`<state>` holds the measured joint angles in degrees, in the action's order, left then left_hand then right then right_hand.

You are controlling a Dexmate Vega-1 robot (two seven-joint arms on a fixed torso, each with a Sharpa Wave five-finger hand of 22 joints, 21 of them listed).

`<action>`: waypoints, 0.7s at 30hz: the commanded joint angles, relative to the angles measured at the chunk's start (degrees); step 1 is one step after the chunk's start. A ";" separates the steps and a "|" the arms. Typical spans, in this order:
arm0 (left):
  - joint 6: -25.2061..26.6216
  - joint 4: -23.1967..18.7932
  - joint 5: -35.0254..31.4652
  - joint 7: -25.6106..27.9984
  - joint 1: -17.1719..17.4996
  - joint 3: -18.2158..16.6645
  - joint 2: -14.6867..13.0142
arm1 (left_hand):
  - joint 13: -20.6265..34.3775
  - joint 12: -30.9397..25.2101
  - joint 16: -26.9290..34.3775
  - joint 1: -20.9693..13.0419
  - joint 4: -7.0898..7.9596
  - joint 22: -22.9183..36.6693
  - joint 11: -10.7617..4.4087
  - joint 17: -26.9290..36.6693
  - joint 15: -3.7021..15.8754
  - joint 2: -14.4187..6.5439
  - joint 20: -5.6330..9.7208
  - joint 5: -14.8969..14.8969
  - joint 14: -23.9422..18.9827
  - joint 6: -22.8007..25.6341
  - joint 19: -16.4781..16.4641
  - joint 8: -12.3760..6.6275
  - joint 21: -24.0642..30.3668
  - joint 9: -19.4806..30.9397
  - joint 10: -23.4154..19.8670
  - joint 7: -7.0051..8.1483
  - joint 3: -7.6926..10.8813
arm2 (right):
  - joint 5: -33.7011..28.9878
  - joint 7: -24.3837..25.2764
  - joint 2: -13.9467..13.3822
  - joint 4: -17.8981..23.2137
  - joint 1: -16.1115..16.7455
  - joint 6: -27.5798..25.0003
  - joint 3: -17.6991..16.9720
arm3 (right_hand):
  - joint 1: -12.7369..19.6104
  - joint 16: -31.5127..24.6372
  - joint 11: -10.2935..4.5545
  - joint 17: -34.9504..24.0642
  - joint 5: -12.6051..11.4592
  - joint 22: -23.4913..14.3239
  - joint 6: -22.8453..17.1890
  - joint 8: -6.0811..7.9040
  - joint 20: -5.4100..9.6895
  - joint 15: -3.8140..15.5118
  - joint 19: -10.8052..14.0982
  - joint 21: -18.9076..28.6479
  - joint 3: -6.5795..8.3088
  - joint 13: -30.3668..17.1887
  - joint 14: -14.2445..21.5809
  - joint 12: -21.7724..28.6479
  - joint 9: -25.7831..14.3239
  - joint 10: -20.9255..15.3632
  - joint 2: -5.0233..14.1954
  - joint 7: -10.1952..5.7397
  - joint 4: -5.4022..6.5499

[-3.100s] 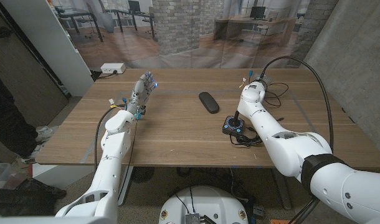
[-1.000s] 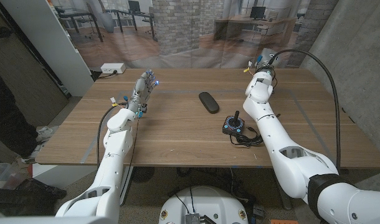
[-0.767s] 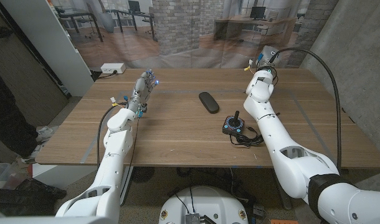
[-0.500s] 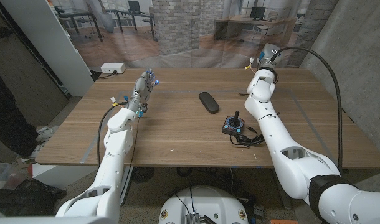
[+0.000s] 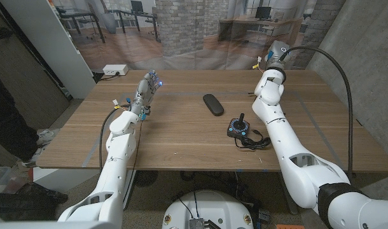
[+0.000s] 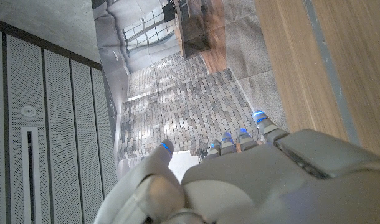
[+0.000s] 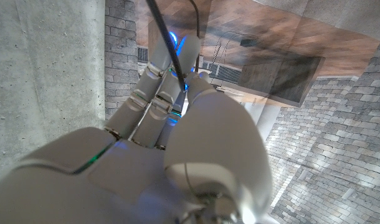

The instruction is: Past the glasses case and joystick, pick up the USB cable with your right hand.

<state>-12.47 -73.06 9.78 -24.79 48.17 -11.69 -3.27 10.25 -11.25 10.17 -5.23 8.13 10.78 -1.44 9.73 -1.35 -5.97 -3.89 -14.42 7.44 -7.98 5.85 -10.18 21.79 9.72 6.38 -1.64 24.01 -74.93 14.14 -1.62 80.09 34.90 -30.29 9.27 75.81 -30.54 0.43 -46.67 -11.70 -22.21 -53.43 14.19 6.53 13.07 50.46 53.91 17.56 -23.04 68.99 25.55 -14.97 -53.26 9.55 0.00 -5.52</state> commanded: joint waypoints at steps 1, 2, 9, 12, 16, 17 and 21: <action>0.42 -1.50 0.52 -0.71 1.25 -0.23 -0.08 | 0.28 -0.27 0.26 0.61 -0.08 0.21 0.27 0.20 -0.21 -1.08 0.01 0.01 -0.06 0.17 -0.14 -0.22 -0.28 0.15 -0.22 0.13 0.03 | -0.57 -0.15 -0.75 4.79 2.11 0.27 -0.30 | 0.15 0.26 -0.78 -0.43 -0.52 -0.09 -0.78 -0.11 5.57 0.04 -0.54 0.56 0.31 -0.33 -0.24 4.53 -0.23 -1.82 0.13 -0.09 0.28; 0.45 -1.70 0.50 -0.72 1.38 -0.25 -0.12 | 0.28 -0.27 0.26 0.61 -0.08 0.21 0.26 0.20 -0.23 -1.09 0.01 0.01 -0.05 0.19 -0.14 -0.22 -0.28 0.15 -0.21 0.15 0.03 | -0.61 -0.38 -0.81 5.24 2.25 0.24 -0.33 | 0.15 0.27 -0.83 -0.47 -0.53 -0.09 -0.76 -0.12 5.57 0.04 -0.57 0.60 0.30 -0.35 -0.25 4.52 -0.24 -1.79 0.13 -0.11 0.28; 0.78 -2.45 0.98 -1.29 2.17 -0.47 -0.28 | 0.28 -0.26 0.25 0.61 -0.09 0.22 0.25 0.20 -0.20 -1.11 0.02 0.01 -0.04 0.15 -0.17 -0.20 -0.34 0.15 -0.19 0.15 0.04 | -1.29 -1.20 -1.10 7.69 3.12 -0.04 -0.17 | 0.18 0.33 -0.79 -0.81 -0.57 -0.10 -0.80 -0.18 5.58 0.05 -0.80 1.05 0.28 -0.39 -0.31 4.49 -0.39 -1.85 0.09 -0.16 0.28; 0.80 -2.40 1.30 -1.61 2.41 -0.63 -0.32 | 0.28 -0.24 0.26 0.60 -0.09 0.22 0.13 0.20 -0.21 -1.11 0.02 0.00 -0.06 0.17 -0.19 -0.21 -0.36 0.15 -0.17 0.13 0.05 | -1.75 -1.47 -1.18 8.47 3.38 -0.26 0.06 | 0.20 0.36 -0.84 -0.95 -0.59 -0.10 -0.92 -0.15 5.58 0.05 -0.90 1.23 0.27 -0.45 -0.34 4.54 -0.48 -1.96 0.07 -0.10 0.27; 0.83 -2.47 1.59 -1.96 2.74 -0.87 -0.49 | 0.28 -0.23 0.24 0.60 -0.09 0.22 0.14 0.20 -0.23 -1.12 0.01 0.00 -0.04 0.16 -0.19 -0.20 -0.38 0.15 -0.14 0.10 0.05 | -2.25 -1.51 -1.11 9.38 3.68 -0.60 0.35 | 0.21 0.39 -0.79 -1.10 -0.61 -0.09 -0.95 -0.19 5.58 0.05 -1.02 1.43 0.26 -0.53 -0.37 4.54 -0.51 -1.92 0.06 -0.11 0.27; 0.93 -2.56 1.71 -2.06 2.82 -0.95 -0.54 | 0.28 -0.25 0.25 0.60 -0.09 0.22 0.17 0.20 -0.25 -1.12 -0.01 0.00 -0.06 0.18 -0.19 -0.21 -0.40 0.15 -0.17 0.12 0.05 | -2.32 -1.55 -1.04 9.65 3.75 -0.70 0.40 | 0.22 0.40 -0.75 -1.13 -0.61 -0.09 -0.89 -0.21 5.58 0.05 -1.04 1.47 0.26 -0.51 -0.38 4.51 -0.53 -1.89 0.06 -0.11 0.27; 0.83 -2.58 2.10 -2.67 2.98 -1.27 -0.89 | 0.28 -0.25 0.25 0.61 -0.09 0.22 0.16 0.20 -0.25 -1.13 0.04 0.00 -0.05 0.17 -0.22 -0.20 -0.42 0.15 -0.18 0.12 0.06 | -2.85 -1.46 -1.07 10.24 3.98 -0.91 0.75 | 0.24 0.44 -0.87 -1.35 -0.64 -0.09 -0.92 -0.26 5.57 0.05 -1.20 1.75 0.24 -0.54 -0.40 4.47 -0.60 -1.87 0.04 -0.10 0.27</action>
<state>-11.79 -75.08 10.97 -26.31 50.12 -12.18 -3.51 10.25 -11.25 10.17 -5.23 8.13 10.78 -1.44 9.73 -1.35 -5.97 -3.89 -14.42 7.44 -7.98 5.85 -10.18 21.39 9.72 6.38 -1.64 24.01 -76.15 13.15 -2.59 87.83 37.97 -30.28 9.35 75.50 -30.29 0.54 -47.68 -12.15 -22.20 -54.06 13.97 6.45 13.06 49.77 55.26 17.56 -23.26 69.00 26.75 -15.31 -53.37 9.24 0.00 -5.53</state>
